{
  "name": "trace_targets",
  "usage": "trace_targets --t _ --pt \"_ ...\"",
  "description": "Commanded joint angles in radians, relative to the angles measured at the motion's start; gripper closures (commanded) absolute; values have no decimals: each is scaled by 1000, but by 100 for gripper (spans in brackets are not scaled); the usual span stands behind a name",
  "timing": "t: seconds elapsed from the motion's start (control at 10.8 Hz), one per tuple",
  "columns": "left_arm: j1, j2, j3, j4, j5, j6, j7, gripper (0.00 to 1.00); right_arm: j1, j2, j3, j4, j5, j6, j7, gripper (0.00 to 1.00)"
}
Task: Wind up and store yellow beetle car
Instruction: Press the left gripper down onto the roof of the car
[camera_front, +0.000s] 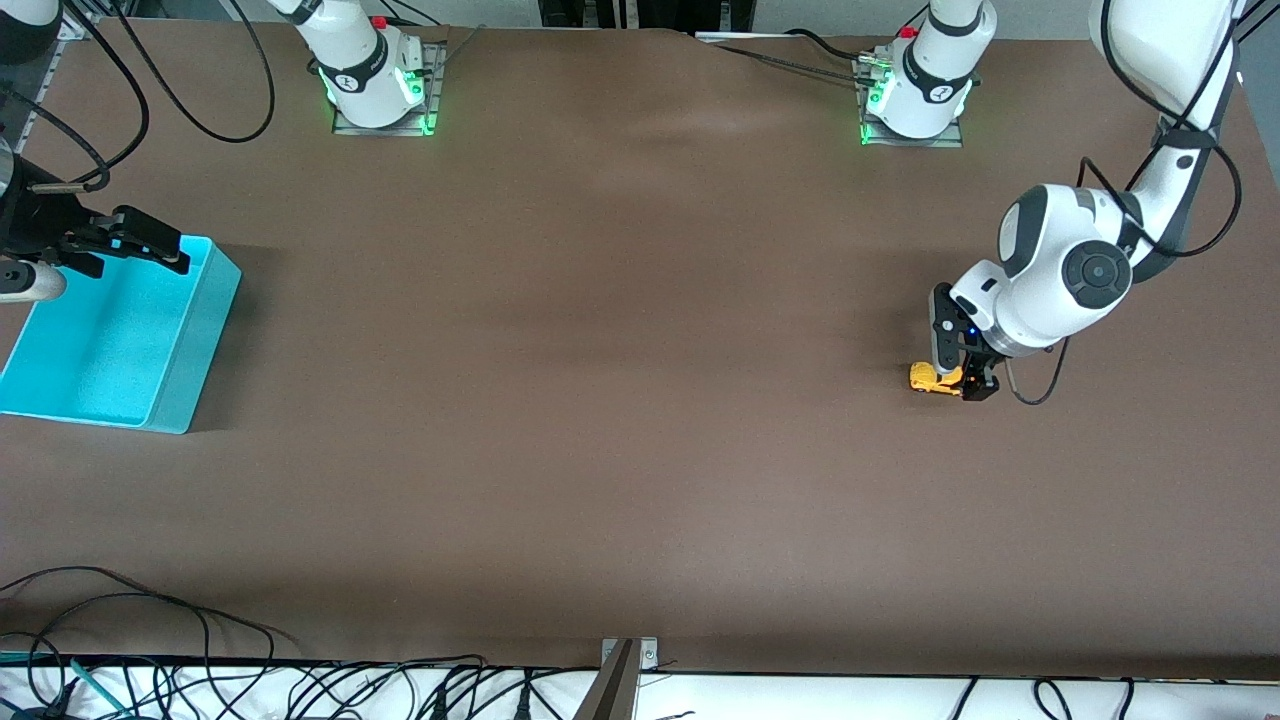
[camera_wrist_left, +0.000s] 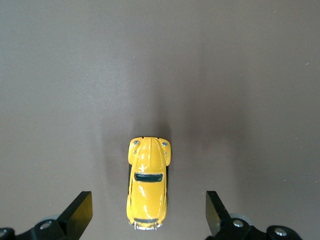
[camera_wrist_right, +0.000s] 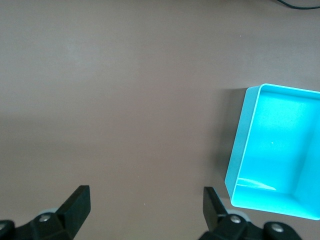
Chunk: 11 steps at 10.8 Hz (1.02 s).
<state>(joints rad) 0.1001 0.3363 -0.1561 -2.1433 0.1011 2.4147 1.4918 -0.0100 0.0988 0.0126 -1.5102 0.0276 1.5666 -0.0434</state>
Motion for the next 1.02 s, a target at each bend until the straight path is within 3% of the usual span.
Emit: trace_targets --t 0.0,0.37,0.46,0.65,0.74,0.84,0.93 --pt "27 52 0 13 43 32 38 0 -1 -8 1 -10 -8 6 0 0" --pt "33 93 0 16 95 81 39 1 -1 -8 1 -10 -8 7 0 0" --pt "36 95 0 14 95 90 39 8 -1 -8 1 -11 -8 6 0 0" --pt "36 107 0 17 120 95 38 40 -1 -8 1 -11 -8 6 0 0" --pt "39 107 -2 17 120 95 39 63 -1 -8 1 -11 -8 6 0 0" --pt "43 107 -2 16 120 95 38 80 -1 -7 1 -11 -8 6 0 0" --pt "62 115 -2 16 120 104 38 81 -1 -7 1 -11 -8 7 0 0"
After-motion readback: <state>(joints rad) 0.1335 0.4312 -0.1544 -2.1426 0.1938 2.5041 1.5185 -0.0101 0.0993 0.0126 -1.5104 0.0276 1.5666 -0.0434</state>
